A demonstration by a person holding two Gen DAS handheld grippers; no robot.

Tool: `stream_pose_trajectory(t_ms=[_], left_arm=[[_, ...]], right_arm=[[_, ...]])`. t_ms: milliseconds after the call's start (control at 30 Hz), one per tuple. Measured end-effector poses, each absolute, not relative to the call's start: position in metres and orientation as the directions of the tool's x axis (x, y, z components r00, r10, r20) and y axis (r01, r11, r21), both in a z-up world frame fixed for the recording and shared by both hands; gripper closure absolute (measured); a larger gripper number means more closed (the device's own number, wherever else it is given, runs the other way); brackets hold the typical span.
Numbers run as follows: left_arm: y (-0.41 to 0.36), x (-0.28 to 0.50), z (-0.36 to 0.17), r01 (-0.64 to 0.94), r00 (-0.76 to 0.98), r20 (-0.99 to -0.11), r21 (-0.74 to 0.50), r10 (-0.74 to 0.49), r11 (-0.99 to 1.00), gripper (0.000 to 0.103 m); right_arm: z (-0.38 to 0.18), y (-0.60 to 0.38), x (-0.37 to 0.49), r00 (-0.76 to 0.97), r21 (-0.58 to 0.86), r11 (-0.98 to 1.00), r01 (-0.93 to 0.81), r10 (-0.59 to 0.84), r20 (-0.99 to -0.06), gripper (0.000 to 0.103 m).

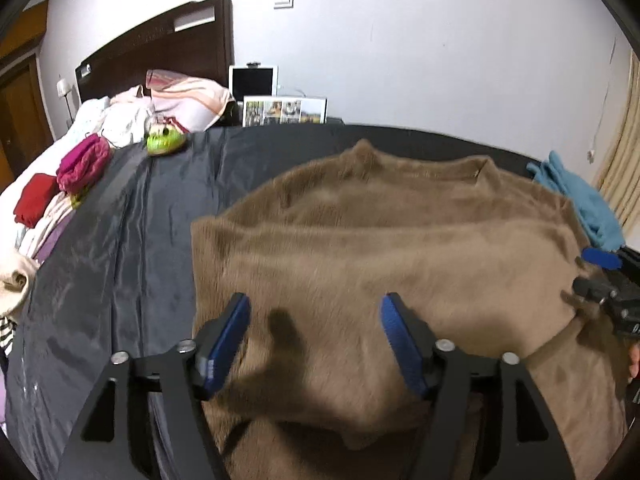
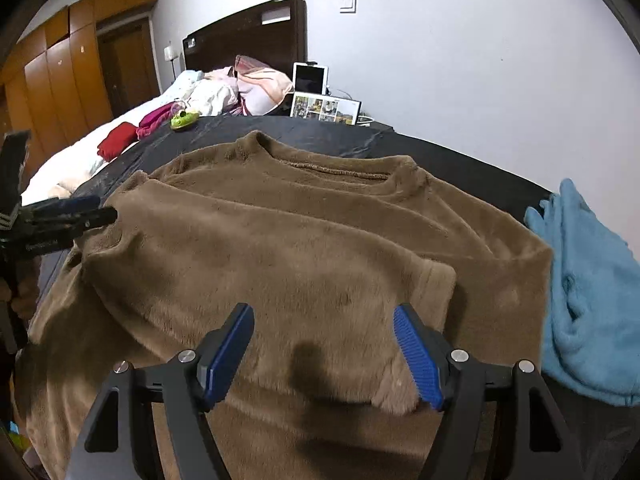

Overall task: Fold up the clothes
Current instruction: 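Open both grippers and smooth the folded fleece sides flat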

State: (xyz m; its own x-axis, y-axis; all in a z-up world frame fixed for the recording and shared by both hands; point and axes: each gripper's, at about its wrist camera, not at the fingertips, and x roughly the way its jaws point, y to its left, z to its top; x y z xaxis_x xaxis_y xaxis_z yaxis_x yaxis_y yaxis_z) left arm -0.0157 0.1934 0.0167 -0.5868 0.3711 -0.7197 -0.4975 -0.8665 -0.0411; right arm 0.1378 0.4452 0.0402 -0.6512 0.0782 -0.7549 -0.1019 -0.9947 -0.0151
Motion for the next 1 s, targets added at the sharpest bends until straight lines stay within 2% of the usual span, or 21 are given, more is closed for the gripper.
stream_pose_trajectory(t_ms=[133, 300, 400, 533, 733, 933, 1000], left_arm=[[0.200, -0.029, 0.001, -0.476, -0.567, -0.754, -0.029, 0.332, -0.879, 0.026], [0.197, -0.045, -0.024, -0.448, -0.521, -0.795, -0.057, 0.312, -0.892, 0.024], [0.198, -0.046, -0.015, -0.437, -0.521, -0.793, -0.072, 0.317, -0.897, 0.024], [0.204, -0.059, -0.002, -0.421, -0.546, -0.773, -0.080, 0.323, -0.904, 0.024], [0.208, -0.090, -0.020, -0.375, -0.526, -0.811, -0.050, 0.257, -0.926, 0.024], [0.207, -0.092, -0.030, -0.381, -0.542, -0.802, -0.032, 0.251, -0.924, 0.024], [0.207, -0.092, -0.031, -0.385, -0.547, -0.800, -0.023, 0.248, -0.923, 0.023]], right_arm=[[0.014, 0.451, 0.127, -0.594, -0.015, -0.995, -0.101, 0.072, -0.801, 0.029], [0.007, 0.448, 0.135, -0.611, -0.065, -0.997, -0.046, 0.080, -0.788, 0.028], [0.021, 0.454, 0.130, -0.606, -0.010, -0.998, -0.067, 0.048, -0.794, 0.028], [0.045, 0.460, 0.117, -0.663, 0.022, -0.996, -0.084, 0.039, -0.748, 0.028], [0.010, 0.482, 0.085, -0.600, 0.073, -0.991, -0.112, 0.009, -0.800, 0.028], [0.002, 0.471, 0.088, -0.617, -0.026, -0.996, -0.088, 0.075, -0.783, 0.027], [0.003, 0.472, 0.088, -0.613, -0.015, -0.996, -0.085, 0.064, -0.787, 0.027]])
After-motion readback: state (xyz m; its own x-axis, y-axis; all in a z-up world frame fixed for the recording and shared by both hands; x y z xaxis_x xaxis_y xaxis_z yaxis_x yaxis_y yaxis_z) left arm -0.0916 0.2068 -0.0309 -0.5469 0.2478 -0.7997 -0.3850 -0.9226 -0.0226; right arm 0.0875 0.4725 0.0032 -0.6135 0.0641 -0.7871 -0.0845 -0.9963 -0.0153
